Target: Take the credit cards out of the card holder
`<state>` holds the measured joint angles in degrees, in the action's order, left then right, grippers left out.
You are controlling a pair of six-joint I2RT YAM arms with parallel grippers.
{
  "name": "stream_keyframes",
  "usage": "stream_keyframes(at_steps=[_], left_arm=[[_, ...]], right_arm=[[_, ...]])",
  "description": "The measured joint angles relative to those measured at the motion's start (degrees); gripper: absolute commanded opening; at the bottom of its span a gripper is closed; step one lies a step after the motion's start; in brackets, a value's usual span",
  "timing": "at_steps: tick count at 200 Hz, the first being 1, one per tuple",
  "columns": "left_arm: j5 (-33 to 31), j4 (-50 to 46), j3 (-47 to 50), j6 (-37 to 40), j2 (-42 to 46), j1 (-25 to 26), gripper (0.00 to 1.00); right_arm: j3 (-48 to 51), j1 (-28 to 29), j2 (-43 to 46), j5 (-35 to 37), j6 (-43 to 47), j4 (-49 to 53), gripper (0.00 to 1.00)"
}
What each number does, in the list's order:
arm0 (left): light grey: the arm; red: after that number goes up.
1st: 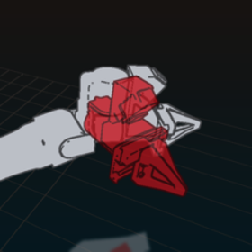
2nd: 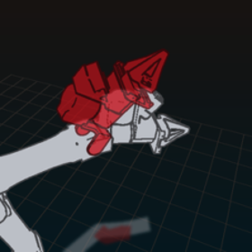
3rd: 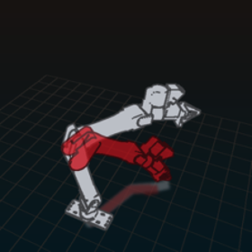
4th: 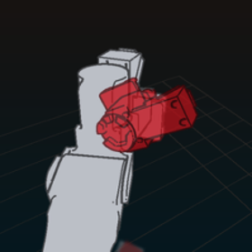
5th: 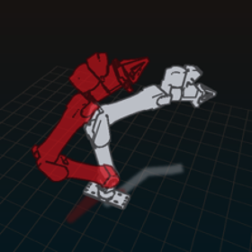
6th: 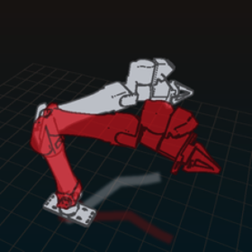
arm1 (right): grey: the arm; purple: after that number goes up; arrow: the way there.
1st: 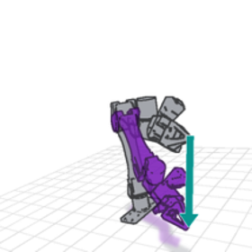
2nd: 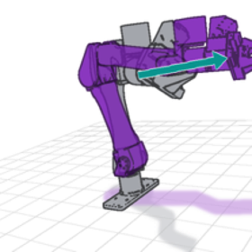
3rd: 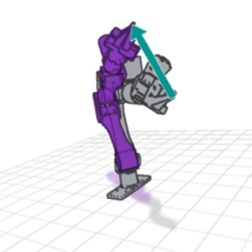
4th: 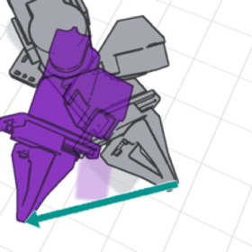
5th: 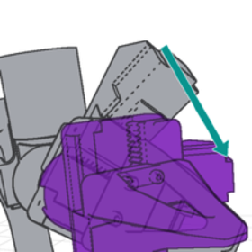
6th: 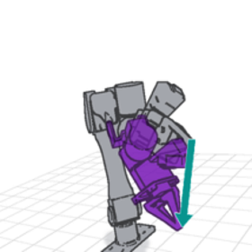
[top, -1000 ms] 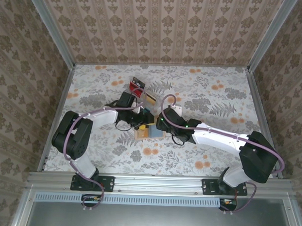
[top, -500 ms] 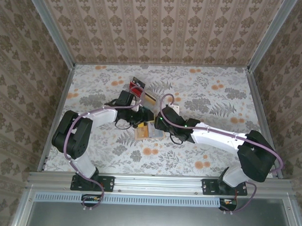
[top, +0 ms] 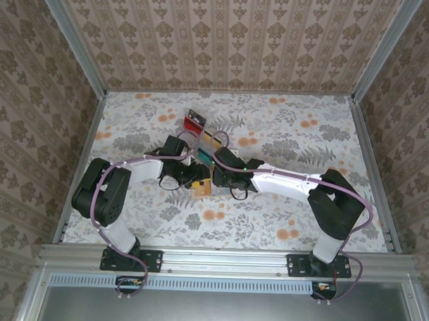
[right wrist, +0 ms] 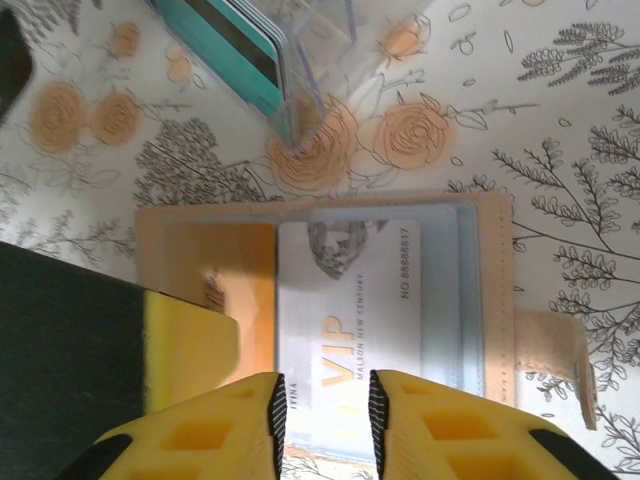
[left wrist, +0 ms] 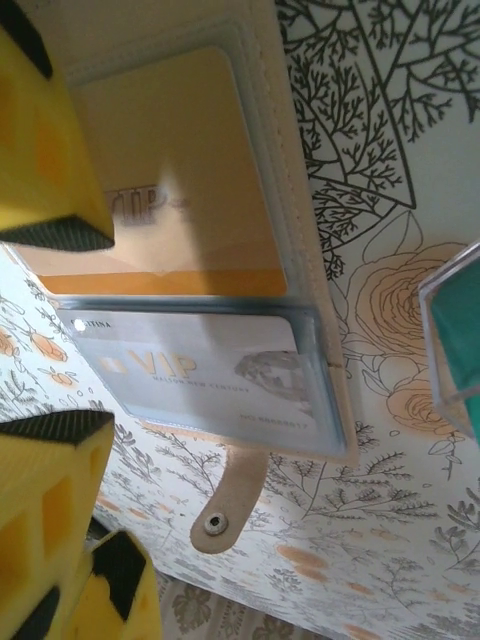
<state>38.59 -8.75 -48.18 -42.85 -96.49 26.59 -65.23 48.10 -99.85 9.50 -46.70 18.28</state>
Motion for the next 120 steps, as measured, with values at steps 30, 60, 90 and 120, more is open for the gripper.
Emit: stream_keyframes(at_steps=[30,60,90,120], left_arm=[[0.3,1.2,0.1,-0.3,0.0,0.0,0.33],[0.7,1.6,0.1,-0.4,-0.1,0.0,0.31],[1.3,2.1,0.1,-0.5,-1.1,0.3,0.29],[1.9,2.5,0.1,-0.5,-2.5,0.5,0.28]], right_arm=[[-0.2,-0.9,-2.0,-1.1,-0.2,1.7,0.26],[-0.3,-1.7,-3.6,-2.1,-0.2,2.6,0.26],[-0.6,-2.1,-4.9,-3.5,-0.3,3.1,0.25],[-1.2,-2.2,-6.9,-4.4,-0.4,3.2,0.25]])
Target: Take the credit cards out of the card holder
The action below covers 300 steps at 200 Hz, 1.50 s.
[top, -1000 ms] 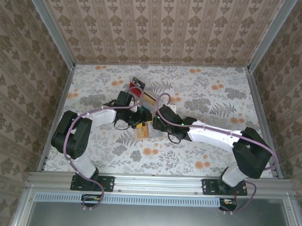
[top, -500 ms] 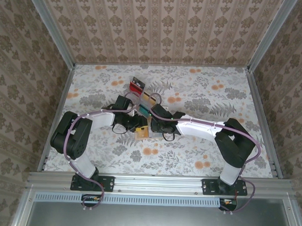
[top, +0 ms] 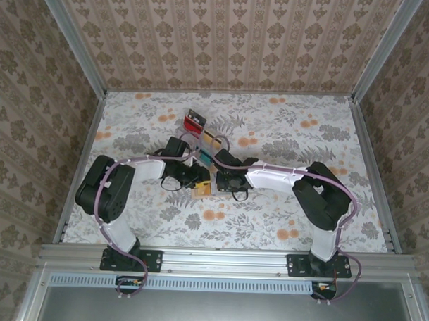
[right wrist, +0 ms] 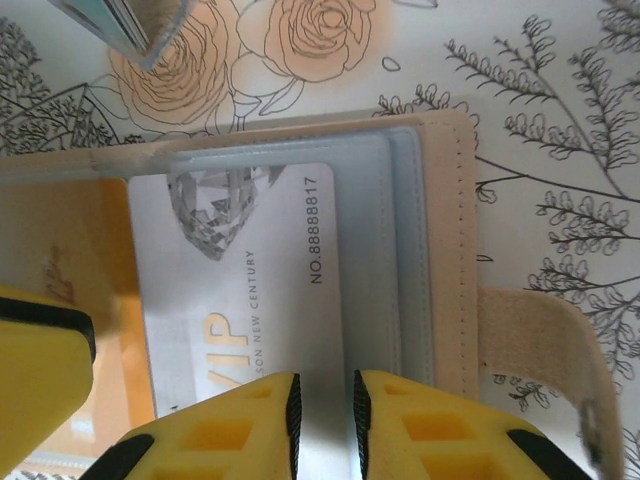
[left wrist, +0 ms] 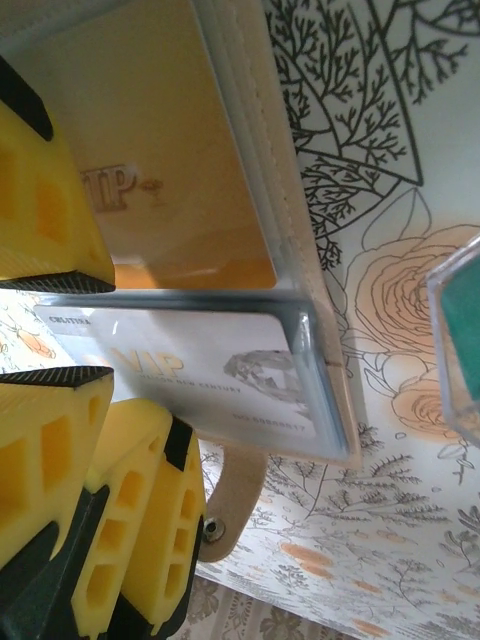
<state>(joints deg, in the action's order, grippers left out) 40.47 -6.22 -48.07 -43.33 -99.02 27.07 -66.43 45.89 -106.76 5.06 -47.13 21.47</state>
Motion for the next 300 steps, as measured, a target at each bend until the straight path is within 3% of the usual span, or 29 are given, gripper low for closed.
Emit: stream_keyframes(at_steps=[114,151,206,262,300], left_arm=[[1.8,1.6,-0.4,0.0,-2.3,0.0,0.27],[1.9,1.8,-0.4,0.0,-2.6,0.3,0.22],[2.4,1.8,-0.4,0.1,-2.5,0.2,0.05],[1.9,-0.8,-0.4,2.4,0.0,-0.2,0.02],[1.3,-6.8,-0.4,5.3,4.8,-4.0,0.02]], right_arm=[[-0.1,-0.9,-0.8,-4.2,-0.9,-1.2,0.25],[-0.1,-1.0,-0.9,-5.1,-0.9,-1.9,0.25],[-0.2,-1.1,-1.0,-5.1,-0.9,-1.7,0.24],[-1.8,-1.2,-1.7,-4.1,-1.3,0.9,0.2],[-1.8,-1.2,-1.7,-3.8,-1.2,1.0,0.22]])
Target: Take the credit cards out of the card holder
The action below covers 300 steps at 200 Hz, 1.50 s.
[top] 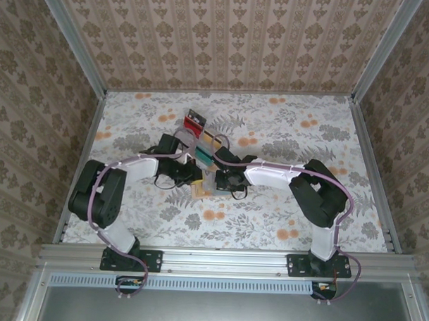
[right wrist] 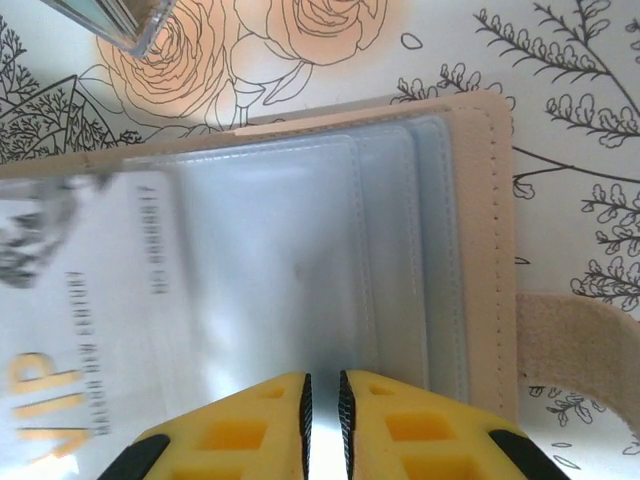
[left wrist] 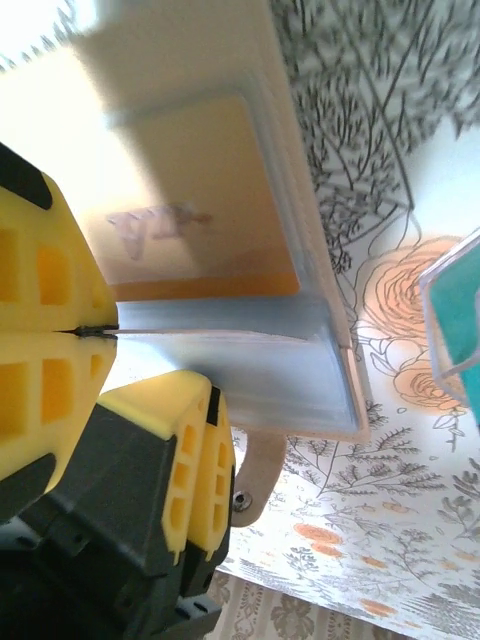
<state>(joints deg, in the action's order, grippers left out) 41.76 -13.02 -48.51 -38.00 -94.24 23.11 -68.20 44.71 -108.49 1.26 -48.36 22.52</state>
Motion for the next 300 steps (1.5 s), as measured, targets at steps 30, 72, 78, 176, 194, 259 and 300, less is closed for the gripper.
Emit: stream_keyframes(at_steps=[30,72,78,176,194,259,300], left_arm=[[-0.9,-3.2,0.0,1.3,5.0,-3.1,0.03],[-1.0,-4.9,-0.4,1.6,13.0,-6.9,0.03],[-0.7,-4.6,-0.6,1.1,14.1,-7.2,0.03],[6.4,11.4,-0.5,-15.8,20.5,-8.3,0.04],[7.4,13.6,0.0,-18.3,21.5,-8.6,0.04],[9.1,16.4,0.7,-22.5,22.4,-9.1,0.04],[9.4,15.9,1.0,-22.7,22.4,-10.0,0.09]], right_arm=[[1.5,-0.1,1.6,-0.4,0.5,-1.8,0.33],[6.2,-1.1,10.3,-4.8,1.8,-11.1,0.62],[7.1,-1.6,11.8,-6.0,1.4,-13.4,0.64],[13.2,-9.6,13.9,-26.3,-15.4,-50.3,0.62],[13.4,-10.1,12.9,-28.2,-18.5,-54.0,0.54],[13.6,-10.2,11.8,-31.8,-23.6,-61.1,0.27],[14.4,-10.3,11.8,-32.0,-24.1,-62.7,0.08]])
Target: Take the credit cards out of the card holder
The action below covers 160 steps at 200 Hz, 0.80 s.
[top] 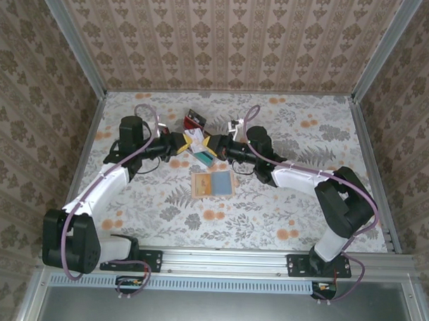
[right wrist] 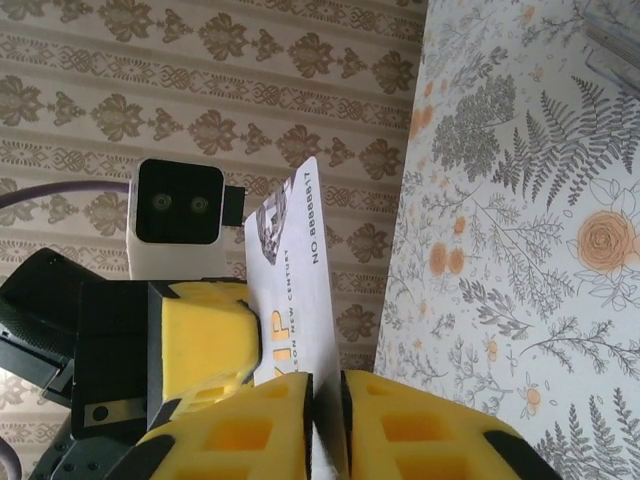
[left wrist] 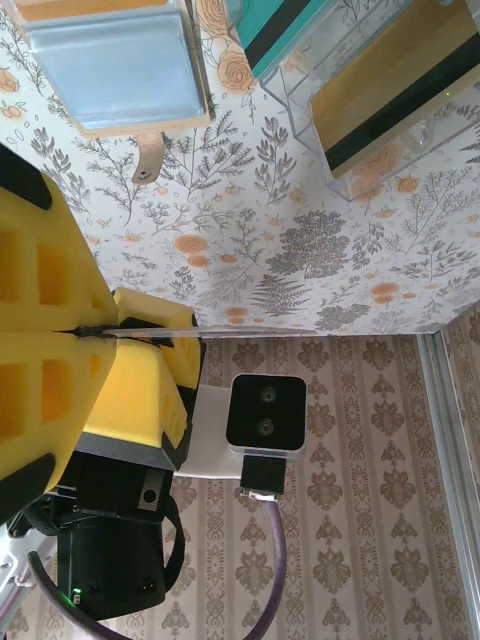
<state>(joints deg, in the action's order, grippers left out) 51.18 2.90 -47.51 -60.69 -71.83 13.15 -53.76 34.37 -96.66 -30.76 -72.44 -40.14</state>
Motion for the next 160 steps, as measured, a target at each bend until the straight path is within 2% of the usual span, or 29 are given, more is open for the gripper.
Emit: stream_keyframes(at_steps=[19,36,58,101,106,160], left_arm=[[-0.8,-2.6,0.0,1.2,0.0,-0.3,0.34],[-3.2,-8.0,-0.3,4.3,0.3,-0.5,0.56],[-8.6,-16.5,-1.3,10.3,0.8,-0.9,0.78],[-17.9,-27.6,-0.9,18.8,1.1,-5.0,0.95],[-18.6,-28.4,-0.6,19.8,1.1,-5.8,1.0],[-22.7,-35.0,1.2,26.1,2.4,-13.3,1.0]], right_arm=[[0.0,0.0,0.0,-0.5,0.5,-0.8,0.0],[0.1,0.0,0.1,-0.5,2.1,0.4,0.0],[0.3,0.0,0.1,0.9,6.7,4.7,0.0],[-5.4,2.2,0.5,9.6,24.0,26.5,0.0],[-7.0,2.7,0.5,10.7,26.5,28.9,0.0],[-26.0,7.6,-6.1,20.8,49.9,43.9,0.0]])
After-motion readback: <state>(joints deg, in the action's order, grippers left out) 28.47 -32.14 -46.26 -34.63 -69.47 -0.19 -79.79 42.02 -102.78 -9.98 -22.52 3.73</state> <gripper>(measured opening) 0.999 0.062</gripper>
